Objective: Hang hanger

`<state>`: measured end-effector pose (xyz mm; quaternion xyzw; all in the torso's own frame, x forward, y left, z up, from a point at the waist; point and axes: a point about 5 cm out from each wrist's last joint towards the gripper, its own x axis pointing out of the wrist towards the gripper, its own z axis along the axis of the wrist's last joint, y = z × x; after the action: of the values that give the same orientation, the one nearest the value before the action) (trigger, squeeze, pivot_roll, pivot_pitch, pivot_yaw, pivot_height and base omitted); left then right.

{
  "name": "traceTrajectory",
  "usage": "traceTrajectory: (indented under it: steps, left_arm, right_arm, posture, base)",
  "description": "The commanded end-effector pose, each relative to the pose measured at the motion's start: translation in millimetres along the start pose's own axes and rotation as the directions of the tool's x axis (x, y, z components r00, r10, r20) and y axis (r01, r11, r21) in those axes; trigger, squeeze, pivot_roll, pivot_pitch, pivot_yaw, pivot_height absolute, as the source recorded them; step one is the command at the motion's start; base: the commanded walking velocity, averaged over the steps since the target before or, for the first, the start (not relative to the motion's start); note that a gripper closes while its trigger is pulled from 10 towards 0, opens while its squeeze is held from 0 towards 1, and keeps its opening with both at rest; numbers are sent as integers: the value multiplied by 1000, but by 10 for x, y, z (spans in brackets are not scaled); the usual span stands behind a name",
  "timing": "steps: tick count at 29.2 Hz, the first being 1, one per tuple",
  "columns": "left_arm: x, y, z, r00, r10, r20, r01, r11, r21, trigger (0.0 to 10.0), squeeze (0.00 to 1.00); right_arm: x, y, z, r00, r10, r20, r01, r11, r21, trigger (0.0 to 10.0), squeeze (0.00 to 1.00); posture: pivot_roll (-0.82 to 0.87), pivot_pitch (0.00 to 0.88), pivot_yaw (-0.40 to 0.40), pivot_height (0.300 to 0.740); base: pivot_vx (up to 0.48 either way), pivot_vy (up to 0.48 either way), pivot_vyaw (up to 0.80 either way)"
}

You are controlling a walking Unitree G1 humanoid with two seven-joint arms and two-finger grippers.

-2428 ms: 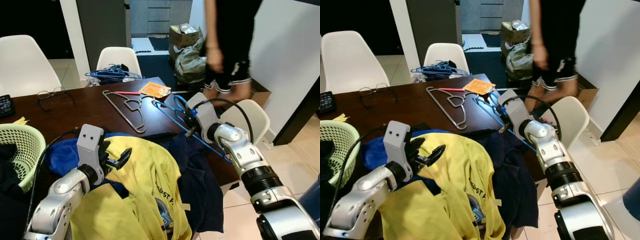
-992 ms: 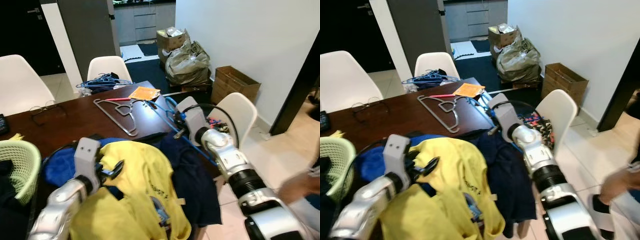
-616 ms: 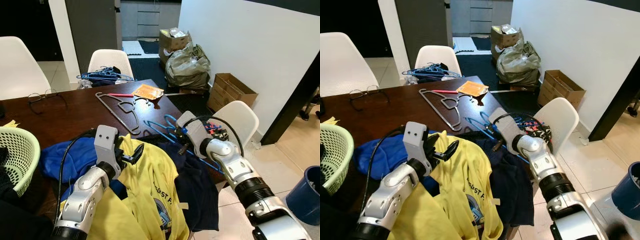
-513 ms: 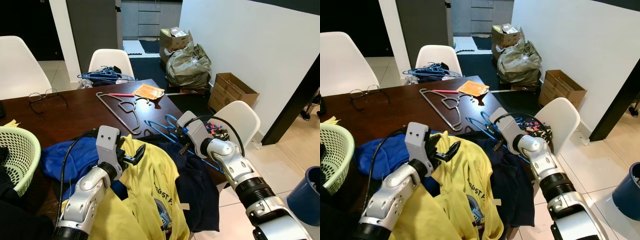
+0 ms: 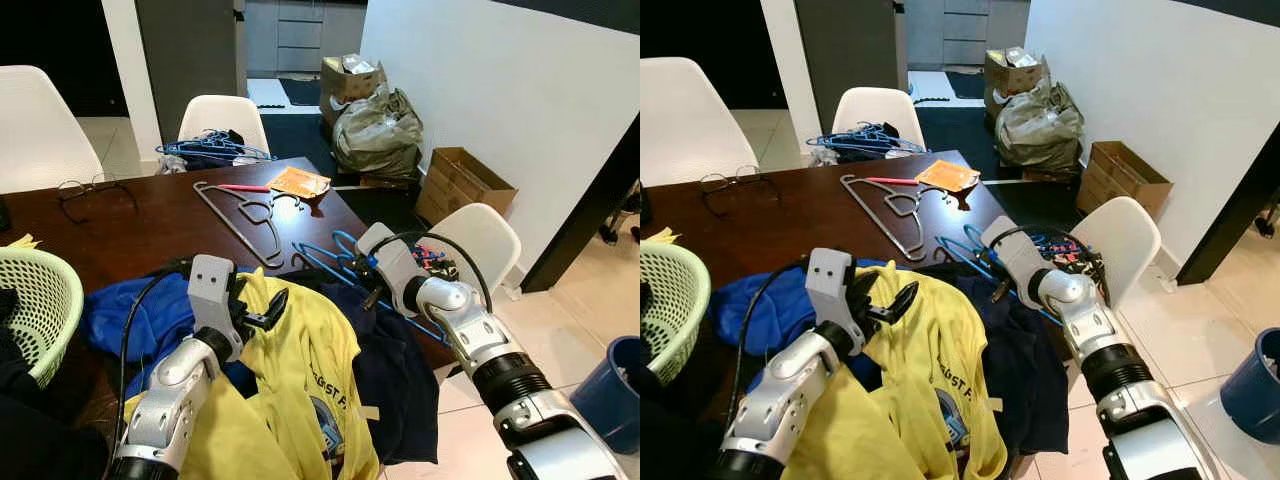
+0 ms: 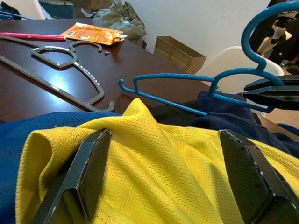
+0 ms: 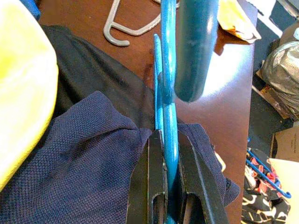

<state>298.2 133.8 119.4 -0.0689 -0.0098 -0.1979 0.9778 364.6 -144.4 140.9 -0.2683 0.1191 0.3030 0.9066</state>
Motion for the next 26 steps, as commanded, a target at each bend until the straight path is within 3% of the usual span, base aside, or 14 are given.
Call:
traceTrajectory:
  steps: [1, 20, 25, 26]
  left_arm:
    - [-6, -14, -39, 1000, -1, -3, 1, 1000, -15, 10000, 0]
    - [-14, -45, -67, 1000, -1, 3, 1, 1000, -29, 10000, 0]
    - [-61, -35, -83, 1000, 3, -12, -3, 1000, -15, 10000, 0]
    - [-101, -18, -81, 1000, 24, -12, -24, 1000, -9, 10000, 0]
  right_arm:
    - [-16, -5, -37, 1000, 4, -28, -4, 1000, -19, 10000, 0]
    - [-19, 33, -82, 998, 34, -44, -35, 999, -24, 10000, 0]
    - [-11, 65, -41, 999, 33, -8, -33, 999, 18, 10000, 0]
    - [35, 143, -67, 998, 56, -6, -56, 998, 28, 10000, 0]
  posture:
    - [64, 0, -116, 740]
    - [76, 0, -133, 740]
    - [120, 0, -132, 740]
    - [206, 0, -174, 740]
  base:
    - [0, 0, 0]
    - [0, 0, 0]
    - [0, 0, 0]
    - [0, 0, 0]
